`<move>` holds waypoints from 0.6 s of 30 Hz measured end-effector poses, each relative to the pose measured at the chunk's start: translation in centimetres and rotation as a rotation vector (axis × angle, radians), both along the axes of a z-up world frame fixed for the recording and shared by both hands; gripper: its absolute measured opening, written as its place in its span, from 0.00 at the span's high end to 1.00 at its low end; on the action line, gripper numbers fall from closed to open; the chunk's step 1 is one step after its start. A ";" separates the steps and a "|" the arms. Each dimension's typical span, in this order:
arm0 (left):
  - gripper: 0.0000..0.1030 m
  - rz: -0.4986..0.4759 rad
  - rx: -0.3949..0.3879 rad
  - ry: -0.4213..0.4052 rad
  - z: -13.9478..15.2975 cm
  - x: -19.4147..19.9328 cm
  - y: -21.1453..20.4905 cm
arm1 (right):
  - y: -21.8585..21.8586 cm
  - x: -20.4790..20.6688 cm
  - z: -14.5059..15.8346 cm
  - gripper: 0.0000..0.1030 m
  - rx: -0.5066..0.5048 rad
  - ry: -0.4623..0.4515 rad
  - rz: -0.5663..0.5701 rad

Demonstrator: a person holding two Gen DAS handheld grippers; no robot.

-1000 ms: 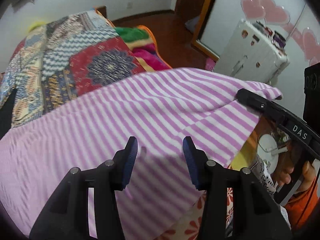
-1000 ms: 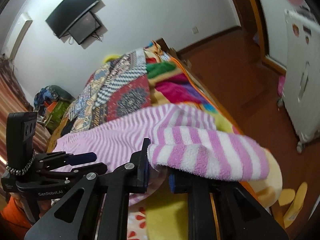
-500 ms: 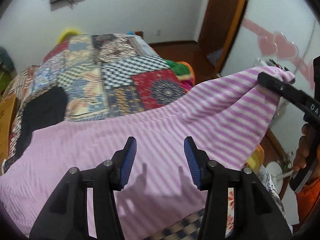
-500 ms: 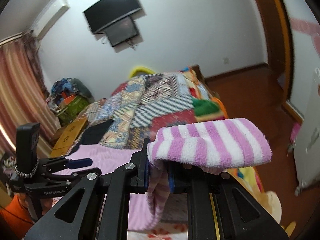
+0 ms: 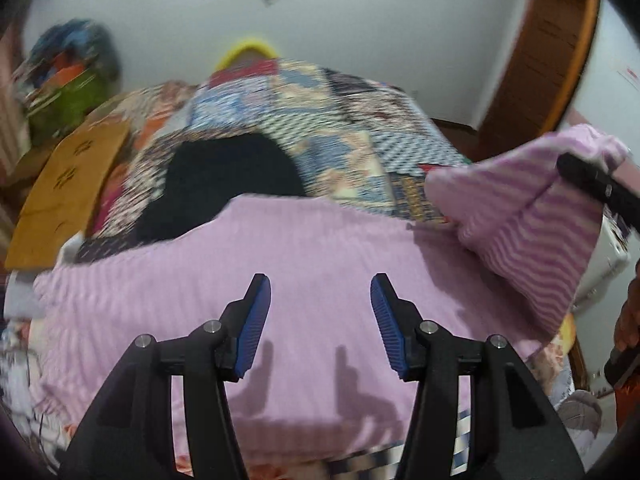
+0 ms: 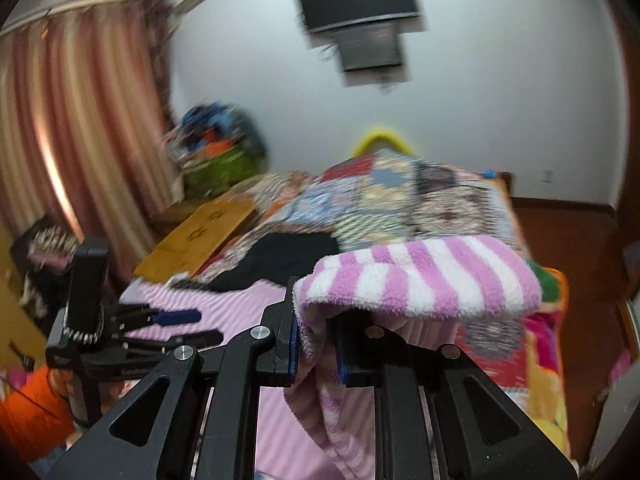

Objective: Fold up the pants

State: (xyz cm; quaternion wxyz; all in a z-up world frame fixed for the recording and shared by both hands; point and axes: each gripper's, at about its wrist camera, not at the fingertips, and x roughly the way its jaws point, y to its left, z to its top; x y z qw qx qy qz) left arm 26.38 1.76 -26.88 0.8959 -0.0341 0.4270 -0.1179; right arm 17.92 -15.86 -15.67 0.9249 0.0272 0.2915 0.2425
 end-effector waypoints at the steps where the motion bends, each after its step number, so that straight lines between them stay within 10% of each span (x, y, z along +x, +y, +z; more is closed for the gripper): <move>1: 0.50 0.016 -0.001 0.010 -0.4 -0.1 0.8 | 0.9 0.2 -0.5 0.88 -0.012 0.013 0.023; 10: 0.50 0.096 -0.013 0.101 -4.1 -0.7 4.9 | 10.1 1.0 -10.2 0.87 -0.188 0.257 0.295; 18: 0.50 0.050 -0.003 0.104 -4.4 0.5 2.9 | 9.5 0.5 -11.6 0.65 -0.175 0.366 0.356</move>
